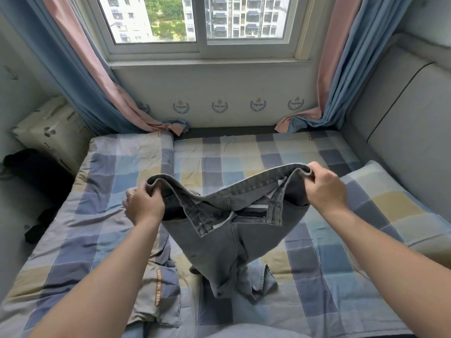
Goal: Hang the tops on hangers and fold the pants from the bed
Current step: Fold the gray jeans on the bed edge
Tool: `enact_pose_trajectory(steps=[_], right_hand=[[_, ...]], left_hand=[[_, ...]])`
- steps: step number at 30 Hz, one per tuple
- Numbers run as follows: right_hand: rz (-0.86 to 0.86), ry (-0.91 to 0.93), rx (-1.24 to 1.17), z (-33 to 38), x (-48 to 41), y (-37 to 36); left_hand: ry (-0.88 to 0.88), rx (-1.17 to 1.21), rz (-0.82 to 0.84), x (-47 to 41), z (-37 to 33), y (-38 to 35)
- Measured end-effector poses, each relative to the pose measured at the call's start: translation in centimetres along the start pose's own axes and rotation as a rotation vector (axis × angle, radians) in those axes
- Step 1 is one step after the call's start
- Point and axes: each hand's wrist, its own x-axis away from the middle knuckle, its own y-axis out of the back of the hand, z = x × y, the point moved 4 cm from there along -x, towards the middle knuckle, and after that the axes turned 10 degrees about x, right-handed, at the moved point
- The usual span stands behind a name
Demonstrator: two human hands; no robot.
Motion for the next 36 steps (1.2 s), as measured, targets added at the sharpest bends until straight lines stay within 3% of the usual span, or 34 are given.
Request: enact_pose_trajectory(steps=[3,6,14,19,22,27,29,36], right_hand=[[-0.152,0.065,-0.082,2.5,-5.3,4.2],[-0.260,0.097,-0.135,5.0,-11.0,9.3],[-0.534,0.162,-0.207,11.2,-22.8,25.6],[-0.611,0.200,-0.195,14.5,-26.6,33.6],[-0.574,0.184,-0.220,15.7,-28.1,36.9],[-0.420,0.032,-0.205,16.7,-29.9,39.9],[-0.316,-0.054,-0.237,17.1,-30.2,39.7],[0.068,-0.186,-0.666,19.2,-29.6,38.2]], left_hand=[[-0.060,0.347,-0.010,-3.2,-6.2,1.1],[-0.109,0.532,-0.086,-6.9,-13.2,4.0],[-0.329,0.543,-0.260,-13.4,-31.0,14.9],[-0.419,0.561,-0.303,-14.8,-39.3,20.2],[-0.372,0.548,-0.300,-15.7,-41.8,22.7],[-0.092,0.699,-0.110,-16.9,-43.6,25.5],[-0.063,0.580,0.002,-16.4,-43.9,26.2],[0.134,0.866,0.238,-13.7,-42.8,24.6]])
